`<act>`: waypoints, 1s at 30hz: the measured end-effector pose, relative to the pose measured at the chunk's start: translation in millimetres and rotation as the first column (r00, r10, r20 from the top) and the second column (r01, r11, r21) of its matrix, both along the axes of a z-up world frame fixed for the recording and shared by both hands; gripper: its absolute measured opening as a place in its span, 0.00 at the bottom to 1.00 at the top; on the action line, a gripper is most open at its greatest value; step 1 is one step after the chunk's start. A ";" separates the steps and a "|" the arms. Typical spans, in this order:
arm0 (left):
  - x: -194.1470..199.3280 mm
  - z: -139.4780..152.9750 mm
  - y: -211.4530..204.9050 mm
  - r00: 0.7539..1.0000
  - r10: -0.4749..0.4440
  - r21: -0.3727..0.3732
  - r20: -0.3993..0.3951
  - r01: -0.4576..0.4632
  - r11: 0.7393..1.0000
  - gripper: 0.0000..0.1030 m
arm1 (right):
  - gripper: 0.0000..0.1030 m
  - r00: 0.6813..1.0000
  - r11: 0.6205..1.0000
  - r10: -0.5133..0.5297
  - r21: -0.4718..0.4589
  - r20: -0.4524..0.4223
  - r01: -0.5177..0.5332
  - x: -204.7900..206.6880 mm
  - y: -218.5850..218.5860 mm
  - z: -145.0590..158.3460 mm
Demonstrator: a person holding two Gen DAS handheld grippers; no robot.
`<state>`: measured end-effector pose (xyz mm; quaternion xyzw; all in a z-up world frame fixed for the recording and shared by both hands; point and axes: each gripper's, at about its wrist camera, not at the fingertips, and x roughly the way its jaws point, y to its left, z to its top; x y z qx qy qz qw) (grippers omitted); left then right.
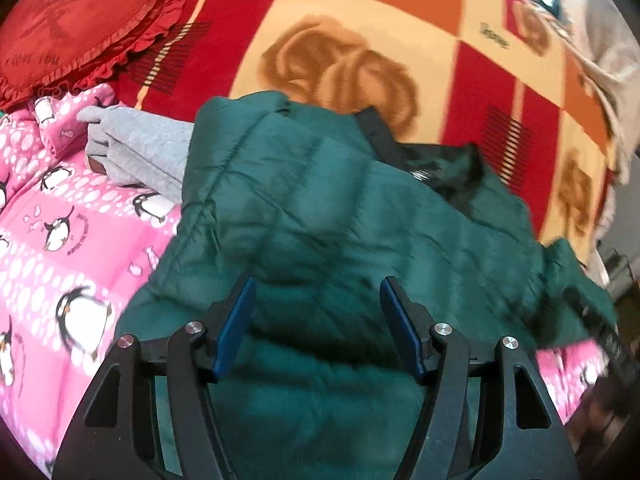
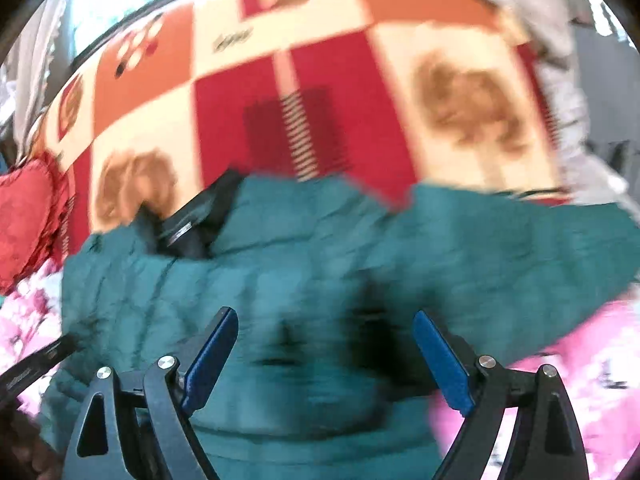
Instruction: Fold large clothes
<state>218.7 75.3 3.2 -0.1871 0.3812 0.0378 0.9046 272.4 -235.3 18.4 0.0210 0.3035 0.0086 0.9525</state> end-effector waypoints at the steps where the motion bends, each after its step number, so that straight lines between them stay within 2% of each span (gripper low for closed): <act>1: -9.8 3.8 -6.2 1.000 -0.014 0.009 0.000 0.014 1.000 0.63 | 0.85 0.999 0.999 -0.044 -0.011 0.012 0.044 -6.4 -14.1 1.1; 2: -17.8 7.2 -11.6 1.000 -0.024 0.012 -0.007 0.024 1.000 0.63 | 0.85 0.994 0.994 -0.106 -0.018 0.026 0.106 -15.1 -38.8 1.7; 4: -32.3 11.2 -20.1 1.000 -0.030 -0.030 0.000 0.030 0.999 0.63 | 0.85 0.974 0.976 -0.218 -0.002 0.057 0.218 -34.2 -92.6 5.3; 6: -41.5 9.6 -30.8 0.999 -0.045 -0.092 0.004 0.045 0.995 0.71 | 0.85 0.936 0.939 -0.343 0.044 0.077 0.340 -49.4 -148.4 6.8; 7: -41.8 7.8 -38.0 0.998 -0.068 -0.103 0.000 0.067 0.992 0.75 | 0.85 0.920 0.922 -0.385 0.066 0.071 0.381 -53.2 -170.5 6.9; 10: -30.2 3.0 -53.1 0.989 -0.143 -0.114 -0.030 0.138 0.984 0.75 | 0.85 0.890 0.879 -0.455 0.170 0.021 0.445 -50.7 -249.0 11.6; 12: -26.9 3.0 -52.5 0.992 -0.122 -0.118 -0.027 0.118 0.986 0.75 | 0.85 0.882 0.870 -0.471 0.171 0.012 0.462 -42.8 -282.0 17.9; 15: -21.9 2.5 -49.8 0.996 -0.080 -0.081 -0.037 0.077 0.994 0.75 | 0.85 0.888 0.864 -0.458 0.217 -0.038 0.455 -24.9 -334.3 14.1; 18: -16.9 -3.3 -46.9 0.995 -0.059 -0.039 -0.076 0.056 0.998 0.75 | 0.85 0.879 0.845 -0.474 0.256 -0.045 0.469 -11.0 -368.7 10.0; 22: -12.6 -12.0 -39.4 0.992 -0.021 -0.004 -0.124 0.021 1.000 0.75 | 0.85 0.920 0.875 -0.360 0.286 -0.156 0.390 24.9 -384.2 -13.9; 23: -11.6 -13.7 -37.7 0.991 -0.016 -0.003 -0.130 0.015 1.000 0.75 | 0.85 0.923 0.885 -0.345 0.268 -0.167 0.380 30.7 -381.3 -17.9; 24: -10.7 -15.5 -36.1 0.990 -0.011 -0.002 -0.139 0.010 1.000 0.75 | 0.85 0.930 0.902 -0.342 0.232 -0.132 0.364 33.8 -373.9 -16.1; 25: -10.6 -16.7 -35.4 0.989 -0.011 -0.005 -0.144 0.010 1.000 0.75 | 0.84 0.941 0.904 -0.311 0.265 -0.132 0.336 38.4 -372.6 -19.3; 26: -10.2 -18.2 -33.9 0.989 -0.010 -0.012 -0.148 0.008 1.000 0.75 | 0.82 0.945 0.897 -0.303 0.297 -0.124 0.326 40.7 -371.1 -20.8; 27: -10.6 -19.4 -33.4 0.989 -0.008 -0.016 -0.150 0.005 1.000 0.75 | 0.76 0.949 0.894 -0.299 0.318 -0.103 0.317 42.2 -370.0 -20.3; 28: -10.9 -20.1 -32.4 0.989 -0.004 -0.015 -0.151 0.001 1.000 0.75 | 0.48 0.952 0.884 -0.286 0.354 -0.109 0.306 45.1 -371.0 -22.7; 29: -10.5 -20.4 -32.3 0.989 -0.001 -0.013 -0.151 -0.001 1.000 0.75 | 0.32 0.946 0.875 -0.301 0.361 -0.118 0.323 46.3 -371.8 -24.0; 30: -9.9 -20.2 -32.0 0.989 0.001 -0.010 -0.150 -0.003 1.000 0.75 | 0.30 0.940 0.873 -0.325 0.348 -0.108 0.342 45.3 -371.2 -23.3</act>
